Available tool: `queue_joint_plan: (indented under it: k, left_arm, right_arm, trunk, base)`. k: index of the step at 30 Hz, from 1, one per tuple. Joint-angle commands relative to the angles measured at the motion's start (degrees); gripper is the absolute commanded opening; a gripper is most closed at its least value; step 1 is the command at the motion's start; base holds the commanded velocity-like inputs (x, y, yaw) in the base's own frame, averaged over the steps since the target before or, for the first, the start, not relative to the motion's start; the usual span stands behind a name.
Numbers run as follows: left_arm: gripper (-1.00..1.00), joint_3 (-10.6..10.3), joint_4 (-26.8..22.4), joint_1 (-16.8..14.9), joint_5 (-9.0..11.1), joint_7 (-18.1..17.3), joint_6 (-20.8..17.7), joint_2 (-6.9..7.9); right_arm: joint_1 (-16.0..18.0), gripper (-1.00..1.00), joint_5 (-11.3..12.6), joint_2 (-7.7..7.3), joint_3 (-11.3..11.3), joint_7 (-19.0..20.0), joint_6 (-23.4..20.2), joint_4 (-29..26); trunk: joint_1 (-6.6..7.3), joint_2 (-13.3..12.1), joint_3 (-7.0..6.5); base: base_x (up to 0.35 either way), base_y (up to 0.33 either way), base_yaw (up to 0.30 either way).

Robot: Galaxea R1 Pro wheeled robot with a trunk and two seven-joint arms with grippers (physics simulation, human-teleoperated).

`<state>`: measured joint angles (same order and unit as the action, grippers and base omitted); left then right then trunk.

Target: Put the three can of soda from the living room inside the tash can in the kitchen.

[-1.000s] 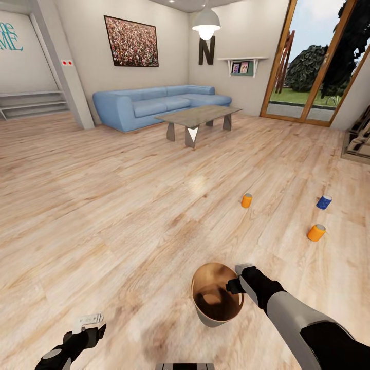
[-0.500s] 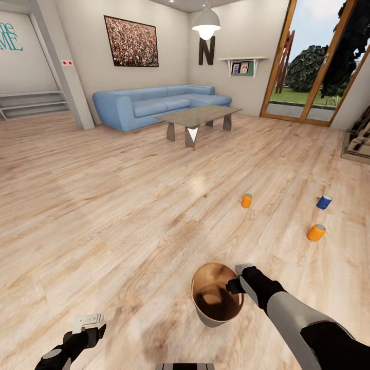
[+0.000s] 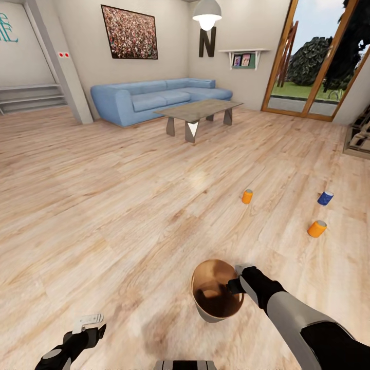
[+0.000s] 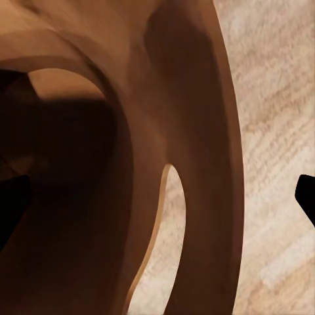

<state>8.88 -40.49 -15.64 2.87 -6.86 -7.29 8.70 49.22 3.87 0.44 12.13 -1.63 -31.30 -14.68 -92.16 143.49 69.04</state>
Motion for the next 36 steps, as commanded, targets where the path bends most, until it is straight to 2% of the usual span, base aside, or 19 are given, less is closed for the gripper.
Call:
queue_joint_plan:
  k: [1,9,10,36]
  left_arm:
    - [1.00,0.00,0.00,0.00,0.00,0.00,0.00,0.00]
    - [1.00,0.00,-0.02,0.00,0.03,0.00,0.00,0.02]
    - [1.00,0.00,-0.02,0.00,0.03,0.00,0.00,0.02]
    - [1.00,0.00,-0.03,0.00,0.12,0.00,0.00,0.00]
  right_arm:
    - [0.00,1.00,0.00,0.00,0.00,-0.01,0.00,0.00]
    - [0.00,1.00,0.00,0.00,0.00,-0.01,-0.03,0.02]
    - [0.00,-1.00,0.00,0.00,0.00,0.00,-0.04,0.03]
    - [-0.06,-1.00,0.09,-0.35,-0.02,0.03,0.01,0.05]
  trunk:
    - [0.00,0.00,0.00]
    - [0.00,0.00,0.00]
    - [0.00,0.00,0.00]
    - [0.00,0.00,0.00]
  base:
    - [0.000,0.000,0.000]
    - [0.000,0.000,0.000]
    - [0.000,0.000,0.000]
    - [0.000,0.000,0.000]
